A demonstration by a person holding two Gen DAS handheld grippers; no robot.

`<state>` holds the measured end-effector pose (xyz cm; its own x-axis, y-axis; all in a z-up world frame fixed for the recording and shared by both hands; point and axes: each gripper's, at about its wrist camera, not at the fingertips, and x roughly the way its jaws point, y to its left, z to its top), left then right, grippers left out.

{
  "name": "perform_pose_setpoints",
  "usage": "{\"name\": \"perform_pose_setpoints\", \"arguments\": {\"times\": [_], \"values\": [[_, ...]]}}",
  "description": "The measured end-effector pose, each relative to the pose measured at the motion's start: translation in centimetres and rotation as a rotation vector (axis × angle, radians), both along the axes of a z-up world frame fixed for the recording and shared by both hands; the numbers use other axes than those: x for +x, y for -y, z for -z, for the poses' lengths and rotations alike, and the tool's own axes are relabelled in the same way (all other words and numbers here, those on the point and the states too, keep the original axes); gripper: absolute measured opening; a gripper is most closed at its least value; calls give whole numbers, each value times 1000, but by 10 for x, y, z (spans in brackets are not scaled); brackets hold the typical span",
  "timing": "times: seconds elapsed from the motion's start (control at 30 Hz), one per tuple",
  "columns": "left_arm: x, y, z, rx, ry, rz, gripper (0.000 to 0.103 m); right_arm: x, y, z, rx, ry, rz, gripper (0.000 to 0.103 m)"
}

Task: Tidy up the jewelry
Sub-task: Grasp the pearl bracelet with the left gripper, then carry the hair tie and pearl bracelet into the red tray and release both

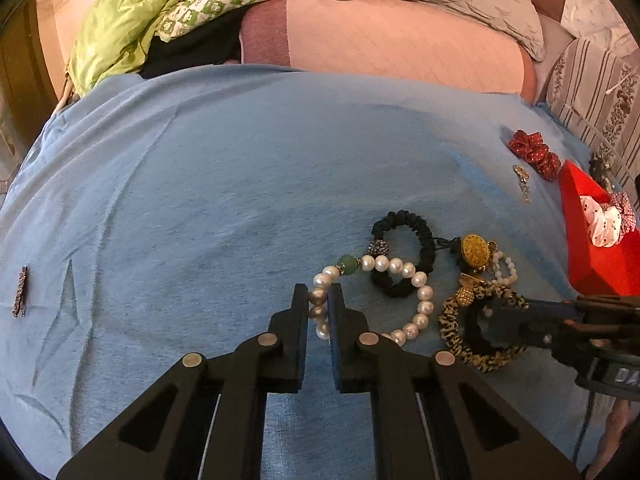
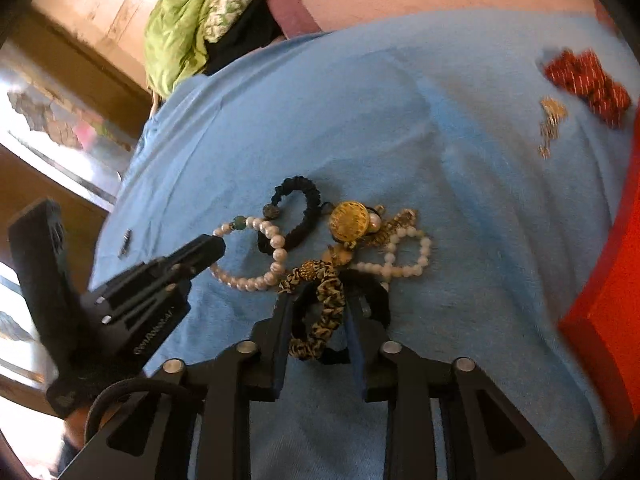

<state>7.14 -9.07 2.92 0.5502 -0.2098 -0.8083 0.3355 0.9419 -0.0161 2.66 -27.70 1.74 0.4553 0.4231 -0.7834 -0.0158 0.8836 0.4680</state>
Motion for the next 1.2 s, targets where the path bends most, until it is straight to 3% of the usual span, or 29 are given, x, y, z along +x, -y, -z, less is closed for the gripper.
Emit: {"name": "perform_pose_setpoints", "arguments": {"times": [0.1,0.2,0.53,0.7,1.03,1.2], "values": [[-1,-2,-2,-7,5,2,9,-3,-7,-16,-128,74,-1,12],[-2,-3,-6,-21,9,1,9,-9,2,-28,-157,130,25,11],[-7,-1,-17,-49,47,5,9,-16,31,-50,-133,213,119,11],[-10,5,-23,-45,84,21,9,-19,30,-57,-192,250,122,11],[-4,-4,-17,-42,52,-3,9,-20,25,-56,-218,254,116,11],[-6,-7,-23,-49,82,-5,9,-21,24,-58,-219,256,113,11]]}}
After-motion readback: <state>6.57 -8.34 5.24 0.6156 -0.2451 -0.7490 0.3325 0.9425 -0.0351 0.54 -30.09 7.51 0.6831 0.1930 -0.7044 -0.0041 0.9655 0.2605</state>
